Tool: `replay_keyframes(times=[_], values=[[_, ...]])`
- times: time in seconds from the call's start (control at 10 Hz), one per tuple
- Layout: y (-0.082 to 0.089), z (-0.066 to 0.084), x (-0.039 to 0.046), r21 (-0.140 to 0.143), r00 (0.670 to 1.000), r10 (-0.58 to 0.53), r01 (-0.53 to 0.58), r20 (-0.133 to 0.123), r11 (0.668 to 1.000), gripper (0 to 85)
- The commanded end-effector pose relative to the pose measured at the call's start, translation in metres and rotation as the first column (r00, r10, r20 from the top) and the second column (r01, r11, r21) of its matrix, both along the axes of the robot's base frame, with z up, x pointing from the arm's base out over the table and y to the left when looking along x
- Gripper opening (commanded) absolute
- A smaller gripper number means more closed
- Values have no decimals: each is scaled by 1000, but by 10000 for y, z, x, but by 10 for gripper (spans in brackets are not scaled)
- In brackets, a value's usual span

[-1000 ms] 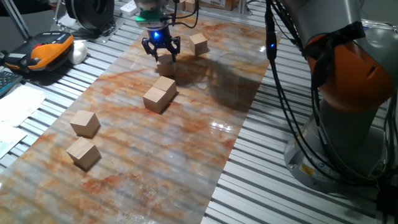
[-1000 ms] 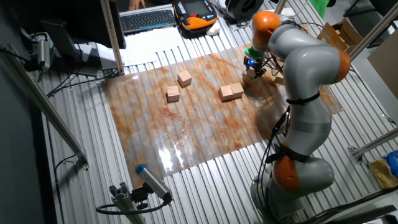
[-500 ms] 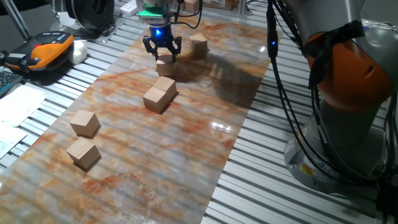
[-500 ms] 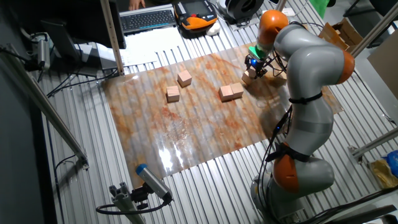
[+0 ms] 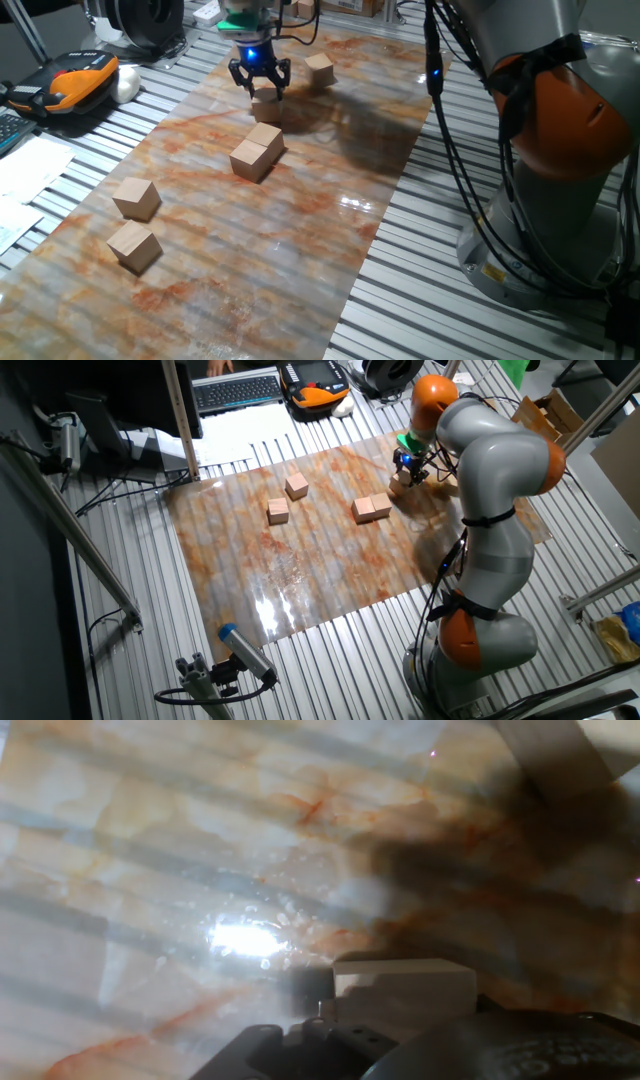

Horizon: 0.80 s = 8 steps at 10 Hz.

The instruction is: Stack the blocks into a pyramid shape

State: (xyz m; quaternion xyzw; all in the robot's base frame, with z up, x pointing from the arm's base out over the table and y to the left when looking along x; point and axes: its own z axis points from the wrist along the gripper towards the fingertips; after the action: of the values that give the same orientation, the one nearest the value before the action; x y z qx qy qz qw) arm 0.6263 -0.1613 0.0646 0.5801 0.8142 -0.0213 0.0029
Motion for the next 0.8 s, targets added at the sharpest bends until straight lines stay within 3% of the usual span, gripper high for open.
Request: replay_keyframes(times=[0.0,0.2,0.4,0.5,0.7], values=[[-4,5,-6,-1,1000,-3,3,0,1000,0],[-28,15,-40,-15,1000,17,-17,-5,1000,0],[-80,-5,-127,-30,999,36,-36,-3,999,0],[-113,11,-186,-8,999,43,-43,8,999,0],[-128,92,-246,94,995,-76,70,61,993,0]])
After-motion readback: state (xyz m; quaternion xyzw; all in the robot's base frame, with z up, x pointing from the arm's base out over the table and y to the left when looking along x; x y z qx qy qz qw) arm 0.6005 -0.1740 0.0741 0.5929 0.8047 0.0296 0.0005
